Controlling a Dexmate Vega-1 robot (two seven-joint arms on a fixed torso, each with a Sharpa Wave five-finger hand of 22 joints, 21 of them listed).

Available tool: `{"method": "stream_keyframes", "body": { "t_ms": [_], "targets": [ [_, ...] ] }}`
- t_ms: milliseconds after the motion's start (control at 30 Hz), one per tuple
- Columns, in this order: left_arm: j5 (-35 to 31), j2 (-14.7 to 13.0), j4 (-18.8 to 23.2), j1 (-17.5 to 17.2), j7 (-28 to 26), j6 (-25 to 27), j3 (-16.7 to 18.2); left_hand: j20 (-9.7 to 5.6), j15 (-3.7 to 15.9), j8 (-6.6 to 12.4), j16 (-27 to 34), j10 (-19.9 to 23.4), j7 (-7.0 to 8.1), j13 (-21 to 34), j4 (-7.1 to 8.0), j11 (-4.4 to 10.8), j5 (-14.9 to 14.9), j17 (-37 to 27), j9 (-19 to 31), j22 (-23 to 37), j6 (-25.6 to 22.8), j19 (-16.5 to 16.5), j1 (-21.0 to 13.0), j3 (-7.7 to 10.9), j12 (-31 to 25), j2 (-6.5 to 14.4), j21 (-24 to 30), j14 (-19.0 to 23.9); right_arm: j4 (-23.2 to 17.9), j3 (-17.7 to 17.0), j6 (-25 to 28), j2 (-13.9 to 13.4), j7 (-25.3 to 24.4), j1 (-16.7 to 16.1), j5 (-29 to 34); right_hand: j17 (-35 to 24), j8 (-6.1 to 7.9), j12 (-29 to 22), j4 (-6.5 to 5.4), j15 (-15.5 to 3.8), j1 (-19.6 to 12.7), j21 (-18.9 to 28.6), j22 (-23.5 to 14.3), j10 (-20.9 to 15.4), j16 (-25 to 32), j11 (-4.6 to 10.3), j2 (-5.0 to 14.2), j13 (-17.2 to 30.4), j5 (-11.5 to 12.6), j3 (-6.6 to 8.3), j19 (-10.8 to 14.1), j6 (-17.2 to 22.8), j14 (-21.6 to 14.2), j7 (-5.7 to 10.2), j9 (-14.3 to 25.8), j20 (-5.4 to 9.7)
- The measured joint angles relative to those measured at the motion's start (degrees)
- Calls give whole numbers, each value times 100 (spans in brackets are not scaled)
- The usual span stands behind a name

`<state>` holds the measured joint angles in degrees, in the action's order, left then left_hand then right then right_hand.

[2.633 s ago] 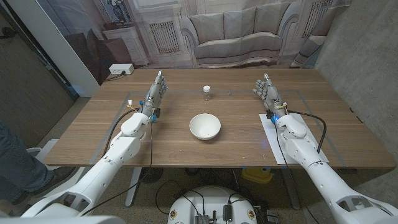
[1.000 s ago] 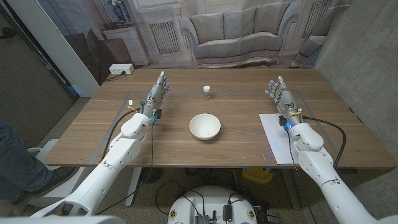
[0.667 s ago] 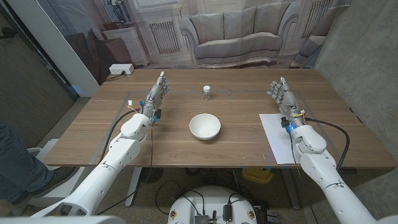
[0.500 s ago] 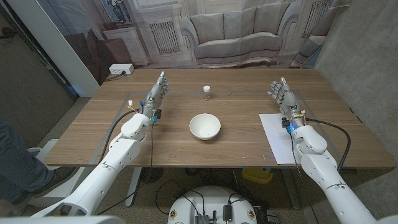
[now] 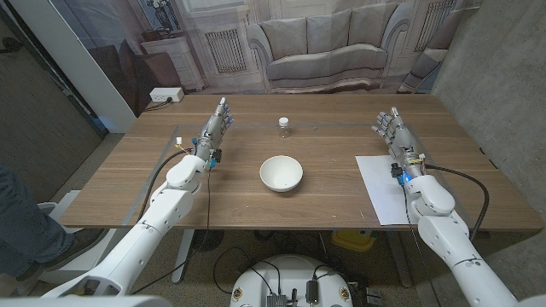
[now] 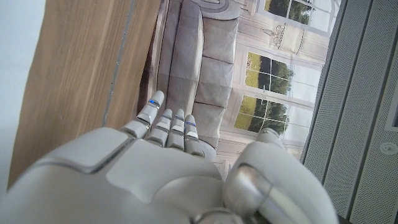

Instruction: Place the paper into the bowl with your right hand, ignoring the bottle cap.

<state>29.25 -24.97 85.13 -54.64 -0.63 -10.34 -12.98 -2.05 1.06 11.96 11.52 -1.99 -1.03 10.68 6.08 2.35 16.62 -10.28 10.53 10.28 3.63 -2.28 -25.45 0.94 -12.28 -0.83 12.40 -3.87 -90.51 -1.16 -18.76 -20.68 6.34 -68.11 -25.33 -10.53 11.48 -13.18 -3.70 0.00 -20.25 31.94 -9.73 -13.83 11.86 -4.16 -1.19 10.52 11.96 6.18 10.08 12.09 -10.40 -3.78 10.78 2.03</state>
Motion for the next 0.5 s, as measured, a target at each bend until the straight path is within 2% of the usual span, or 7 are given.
{"method": "stream_keyframes", "body": {
  "t_ms": [500],
  "targets": [
    [32, 50, -100, 94, 93, -38, 13, 0, 72, 0, 0, 72, 21, 0, 0, 72, 0, -11, 0, -1, -102, 0, -22, 0, -1, 22, 0, 72, -280, -102, -54, -76, -113, -333, -4, -28, 0, 0, 0, -42, 24, -30, 0, -28, 23, 28, 23, 0, 0, 0, 94, 92, -42, -31, 0, 13]
  ]
}}
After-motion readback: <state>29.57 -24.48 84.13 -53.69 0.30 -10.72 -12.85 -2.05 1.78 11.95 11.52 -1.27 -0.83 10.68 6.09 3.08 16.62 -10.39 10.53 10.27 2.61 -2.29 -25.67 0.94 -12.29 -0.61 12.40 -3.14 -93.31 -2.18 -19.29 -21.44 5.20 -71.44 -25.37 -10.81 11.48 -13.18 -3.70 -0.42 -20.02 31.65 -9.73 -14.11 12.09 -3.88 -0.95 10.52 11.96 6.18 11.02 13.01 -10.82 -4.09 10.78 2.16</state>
